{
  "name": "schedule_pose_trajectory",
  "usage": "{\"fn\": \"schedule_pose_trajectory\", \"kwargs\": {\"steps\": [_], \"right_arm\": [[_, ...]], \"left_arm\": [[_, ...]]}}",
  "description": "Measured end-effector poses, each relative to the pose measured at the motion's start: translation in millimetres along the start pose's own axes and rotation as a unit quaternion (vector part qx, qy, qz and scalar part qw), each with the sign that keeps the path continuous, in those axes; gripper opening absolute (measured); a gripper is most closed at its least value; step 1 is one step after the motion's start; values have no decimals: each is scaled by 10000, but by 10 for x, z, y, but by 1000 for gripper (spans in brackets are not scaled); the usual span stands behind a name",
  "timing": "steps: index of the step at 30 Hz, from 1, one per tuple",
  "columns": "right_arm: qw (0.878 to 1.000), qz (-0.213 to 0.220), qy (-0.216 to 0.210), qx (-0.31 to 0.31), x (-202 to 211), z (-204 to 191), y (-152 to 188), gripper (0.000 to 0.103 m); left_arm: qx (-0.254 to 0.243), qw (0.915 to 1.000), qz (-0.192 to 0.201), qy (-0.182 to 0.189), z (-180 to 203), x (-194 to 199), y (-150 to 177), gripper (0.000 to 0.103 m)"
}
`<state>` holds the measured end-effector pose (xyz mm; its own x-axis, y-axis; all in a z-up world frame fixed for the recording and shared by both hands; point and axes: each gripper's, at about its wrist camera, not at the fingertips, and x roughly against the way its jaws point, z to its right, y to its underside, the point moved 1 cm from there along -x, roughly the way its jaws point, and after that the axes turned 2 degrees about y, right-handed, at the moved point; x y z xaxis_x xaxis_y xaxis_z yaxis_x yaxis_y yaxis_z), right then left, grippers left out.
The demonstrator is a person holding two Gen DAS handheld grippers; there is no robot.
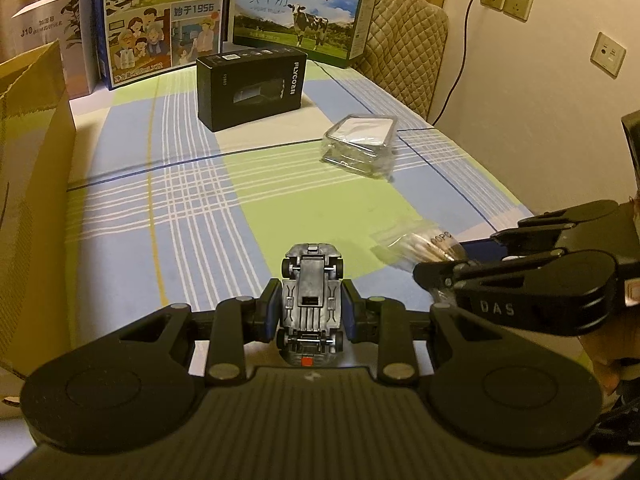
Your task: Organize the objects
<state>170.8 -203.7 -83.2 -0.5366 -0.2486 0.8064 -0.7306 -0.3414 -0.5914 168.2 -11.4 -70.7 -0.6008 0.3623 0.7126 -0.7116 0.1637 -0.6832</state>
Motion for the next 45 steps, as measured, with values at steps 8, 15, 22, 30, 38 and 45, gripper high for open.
{"fn": "schedule_pose_trajectory", "kwargs": {"steps": [8, 15, 22, 30, 38, 45], "right_arm": [[9984, 449, -224, -275, 268, -37, -87, 20], [9954, 633, -357, -621, 563, -105, 4, 20], [9913, 952, -506, -751, 1043, -260, -15, 20], [9871, 1213, -808, -661, 1512, -559, -108, 20], [9850, 1232, -1137, -413, 1697, -924, -269, 20], [9820, 1239, -1415, -146, 1778, -1296, -400, 20]], "left_arm": [[-70, 9999, 132, 2, 34, 98, -36, 26], [-62, 9994, 325, -92, 60, 351, -124, 26], [-88, 9980, 556, -274, 85, 832, -178, 26], [28, 9948, 894, -479, 41, 1486, -247, 26], [113, 9925, 1029, -657, -130, 1983, -217, 26], [216, 9891, 1067, -995, -435, 2343, -170, 26]]}}
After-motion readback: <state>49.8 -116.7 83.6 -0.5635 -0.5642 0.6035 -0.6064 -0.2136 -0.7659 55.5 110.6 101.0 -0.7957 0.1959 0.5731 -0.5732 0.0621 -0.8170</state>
